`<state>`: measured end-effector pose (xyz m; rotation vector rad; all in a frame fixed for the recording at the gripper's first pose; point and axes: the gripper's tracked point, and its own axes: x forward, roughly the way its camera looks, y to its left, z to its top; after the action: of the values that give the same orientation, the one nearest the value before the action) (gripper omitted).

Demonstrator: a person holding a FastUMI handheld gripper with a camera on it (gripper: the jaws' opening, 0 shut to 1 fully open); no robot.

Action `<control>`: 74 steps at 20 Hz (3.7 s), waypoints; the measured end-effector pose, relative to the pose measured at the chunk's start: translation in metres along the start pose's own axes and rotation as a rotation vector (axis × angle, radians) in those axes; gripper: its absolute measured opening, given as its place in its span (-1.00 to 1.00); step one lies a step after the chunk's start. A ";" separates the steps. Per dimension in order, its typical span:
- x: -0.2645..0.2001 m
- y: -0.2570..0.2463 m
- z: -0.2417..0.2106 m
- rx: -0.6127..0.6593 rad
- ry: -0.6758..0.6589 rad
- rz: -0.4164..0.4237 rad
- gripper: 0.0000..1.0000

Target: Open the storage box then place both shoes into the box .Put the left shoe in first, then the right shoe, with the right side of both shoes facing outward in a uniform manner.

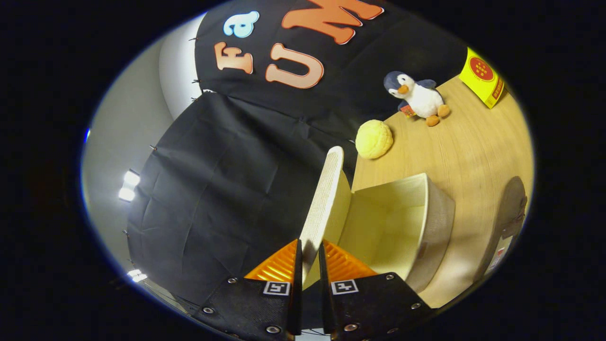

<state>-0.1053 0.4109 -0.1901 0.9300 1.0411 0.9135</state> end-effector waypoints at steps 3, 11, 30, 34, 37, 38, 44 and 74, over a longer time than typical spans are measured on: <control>0.023 0.028 0.004 -0.012 0.003 0.014 -0.73; 0.122 0.084 -0.012 -0.091 0.022 -0.001 -0.73; 0.200 0.092 -0.053 -0.205 0.119 -0.161 -0.32; 0.154 0.066 -0.028 -0.312 0.057 -0.217 0.18; 0.109 0.033 -0.013 -0.408 0.029 -0.298 0.42; 0.094 0.020 -0.008 -0.444 0.014 -0.329 0.47; -0.018 -0.076 0.012 -0.566 -0.041 -0.532 0.64; -0.149 -0.362 -0.019 -0.419 0.005 -1.029 0.05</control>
<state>-0.1011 0.1573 -0.4885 -0.0205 1.0858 0.2303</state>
